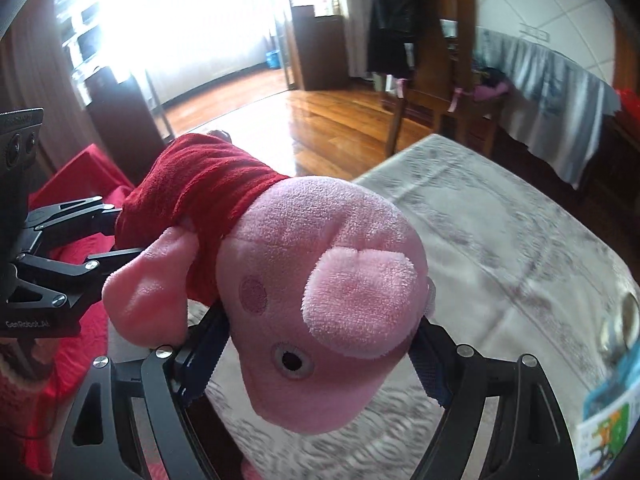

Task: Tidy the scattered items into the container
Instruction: 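Carry the pig plush with both grippers over the blue bin, then open both grippers to drop the pig plush into the bin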

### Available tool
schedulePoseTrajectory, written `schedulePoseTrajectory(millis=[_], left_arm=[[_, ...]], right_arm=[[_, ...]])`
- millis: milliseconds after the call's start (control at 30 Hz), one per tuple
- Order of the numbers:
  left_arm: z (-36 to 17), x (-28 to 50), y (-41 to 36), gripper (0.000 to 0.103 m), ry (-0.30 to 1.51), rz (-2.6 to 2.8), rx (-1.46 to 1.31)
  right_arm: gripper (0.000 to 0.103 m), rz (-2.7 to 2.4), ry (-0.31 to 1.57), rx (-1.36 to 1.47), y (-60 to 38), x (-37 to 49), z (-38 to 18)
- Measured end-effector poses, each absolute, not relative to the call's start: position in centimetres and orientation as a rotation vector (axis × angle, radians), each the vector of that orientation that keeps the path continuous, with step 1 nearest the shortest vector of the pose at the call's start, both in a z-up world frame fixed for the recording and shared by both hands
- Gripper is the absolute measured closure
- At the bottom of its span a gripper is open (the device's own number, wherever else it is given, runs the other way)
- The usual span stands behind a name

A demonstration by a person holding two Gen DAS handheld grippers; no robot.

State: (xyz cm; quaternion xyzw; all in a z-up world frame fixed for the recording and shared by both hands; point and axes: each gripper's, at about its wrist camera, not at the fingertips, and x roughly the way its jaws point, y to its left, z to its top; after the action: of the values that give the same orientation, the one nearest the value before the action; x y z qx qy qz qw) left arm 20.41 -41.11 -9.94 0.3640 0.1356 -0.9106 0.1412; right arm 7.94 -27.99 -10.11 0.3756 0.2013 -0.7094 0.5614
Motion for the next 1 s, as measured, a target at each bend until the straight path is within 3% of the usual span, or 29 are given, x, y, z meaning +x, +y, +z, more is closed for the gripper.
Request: schedulePoseTrajectory(millis=[567,600,667,767,900,933,1000], left_arm=[[-21.9,31.3,-61.3,0.052,0.601,-2.241,1.139],[-23.0,31.5,-62.9,0.053,0.614,-2.21,1.15],[-25.1,32.0,-65.5,0.065,0.649,-2.165,1.174],[-28.5,32.1,-68.0,0.067,0.672,-2.095,1.246],[-33.0,31.8,-70.6,0.067,0.685,-1.963,1.352],[-33.9,31.8,-70.8,0.064,0.688,-1.931,1.38],[-35.8,32.1,-71.2,0.043,0.684,-1.882,1.416]], right_arm=[[0.021,-1.364,0.709,0.96,-54.8,17.8,-21.8],[0.022,-1.354,0.716,0.977,-56.4,18.1,-22.7],[0.025,-1.324,0.724,0.999,-59.9,18.8,-24.5],[0.044,-1.297,0.764,1.035,-63.1,20.2,-26.8],[0.044,-1.316,0.879,1.088,-66.4,21.7,-30.3],[0.044,-1.32,0.907,1.101,-67.2,22.1,-31.2],[0.044,-1.328,0.954,1.126,-68.4,22.5,-32.6]])
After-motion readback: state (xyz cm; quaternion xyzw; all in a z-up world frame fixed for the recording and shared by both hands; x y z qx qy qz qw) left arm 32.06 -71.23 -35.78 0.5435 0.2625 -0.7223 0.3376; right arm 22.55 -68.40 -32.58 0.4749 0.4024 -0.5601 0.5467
